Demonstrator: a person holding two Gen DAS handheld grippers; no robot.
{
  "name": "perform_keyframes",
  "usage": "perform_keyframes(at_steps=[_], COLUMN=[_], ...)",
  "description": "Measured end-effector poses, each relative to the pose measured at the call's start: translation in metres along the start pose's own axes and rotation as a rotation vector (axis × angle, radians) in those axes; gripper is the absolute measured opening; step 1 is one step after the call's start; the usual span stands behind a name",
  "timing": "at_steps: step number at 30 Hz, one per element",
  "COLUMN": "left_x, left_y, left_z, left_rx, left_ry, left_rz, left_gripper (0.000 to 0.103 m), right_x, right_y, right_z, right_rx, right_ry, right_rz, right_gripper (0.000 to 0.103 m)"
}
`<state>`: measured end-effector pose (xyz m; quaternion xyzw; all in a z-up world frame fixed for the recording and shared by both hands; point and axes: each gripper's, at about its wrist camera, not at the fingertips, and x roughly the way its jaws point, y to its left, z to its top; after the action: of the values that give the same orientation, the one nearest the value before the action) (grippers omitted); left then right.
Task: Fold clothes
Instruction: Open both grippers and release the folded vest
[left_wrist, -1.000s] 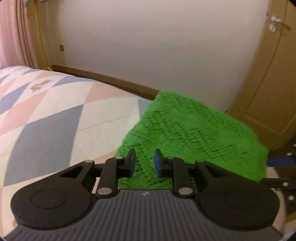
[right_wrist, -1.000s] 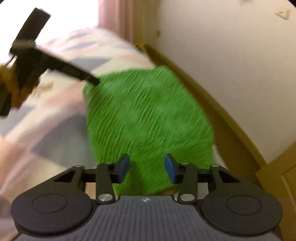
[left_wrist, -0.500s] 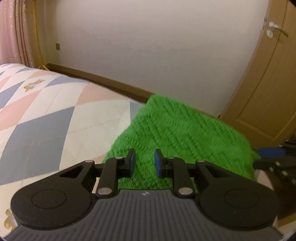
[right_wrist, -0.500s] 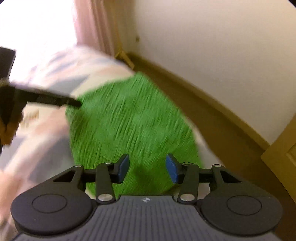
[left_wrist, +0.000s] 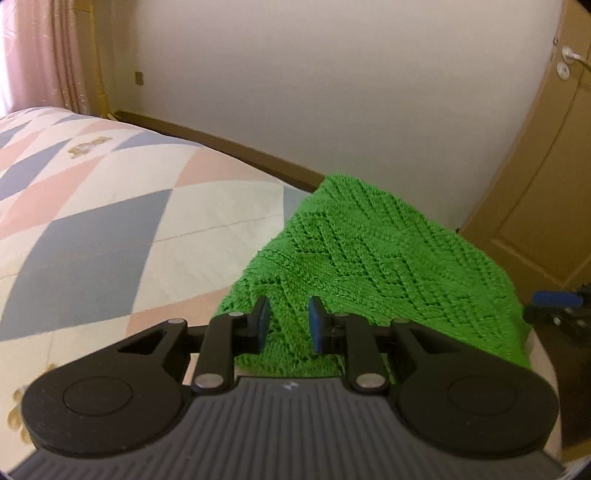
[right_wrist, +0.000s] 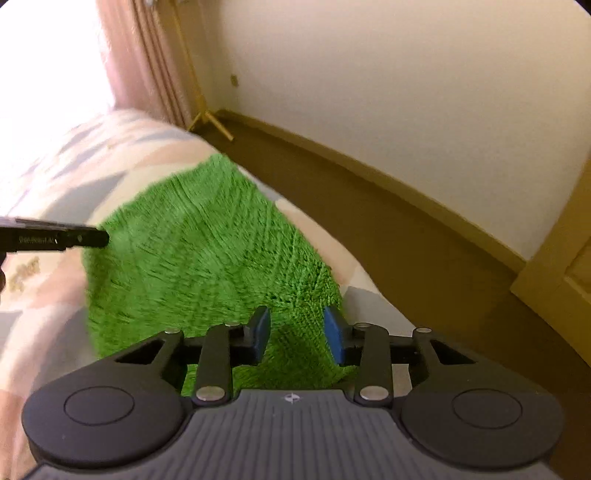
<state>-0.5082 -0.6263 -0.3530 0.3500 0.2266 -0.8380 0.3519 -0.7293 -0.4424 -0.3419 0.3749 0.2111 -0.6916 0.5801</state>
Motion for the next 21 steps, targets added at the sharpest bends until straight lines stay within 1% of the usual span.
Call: perform_keyframes(at_steps=[2,4,5,7,9,11,13,14,15,17,19,20,21], left_x=[-0.006,0.002,0.008,0.015,0.014,0.005,-0.012,-0.021,-0.033,-0.059,-0.087,-0.102,-0.117], left_y=[0.005,0.004,0.002,-0.001,-0.004,-0.006,-0.01,-0.014,-0.017,-0.024,-0.03,-0.033,-0.037], left_z=[-0.003,-0.006,-0.008,-0.008,-0.005,-0.003,-0.004,-0.005,-0.007,-0.012,-0.018,-0.021,-0.023], left_rx=[-0.027,-0.015,-0.001,0.018,0.022,0.018,0.015,0.013,-0.002,-0.041,-0.093,-0.122,-0.142], left_ry=[-0.008,0.033,0.058,0.079,0.092,0.102,0.118,0.128,0.138,0.16,0.176,0.183,0.191], left_rz=[0.009,0.026,0.04,0.061,0.08,0.099,0.102,0.112,0.113,0.11,0.108,0.107,0.109], left_gripper=[0.02,0.02,0.023,0.026,0.028,0.028,0.028,0.03,0.035,0.04,0.044,0.049,0.057], right_x=[-0.017,-0.028,-0.032,-0.02,-0.004,0.0,-0.004,-0.012,-0.022,-0.041,-0.062,-0.075,-0.085], right_y=[0.005,0.014,0.019,0.028,0.032,0.031,0.032,0.031,0.031,0.033,0.033,0.033,0.035], right_z=[-0.006,-0.016,-0.022,-0.034,-0.047,-0.045,-0.035,-0.033,-0.031,-0.028,-0.032,-0.033,-0.034], right_rx=[0.001,-0.015,-0.026,-0.062,-0.095,-0.077,-0.055,-0.052,-0.052,-0.042,0.001,0.03,0.05], right_ry=[-0.019,-0.017,-0.009,0.05,0.111,0.12,0.133,0.125,0.118,0.106,0.105,0.108,0.107], right_rz=[0.024,0.047,0.058,0.064,0.044,0.04,0.035,0.034,0.031,0.022,0.029,0.037,0.039], right_gripper=[0.038,0.038,0.038,0.038,0.038,0.038,0.038,0.038,0.038,0.038,0.041,0.042,0.044])
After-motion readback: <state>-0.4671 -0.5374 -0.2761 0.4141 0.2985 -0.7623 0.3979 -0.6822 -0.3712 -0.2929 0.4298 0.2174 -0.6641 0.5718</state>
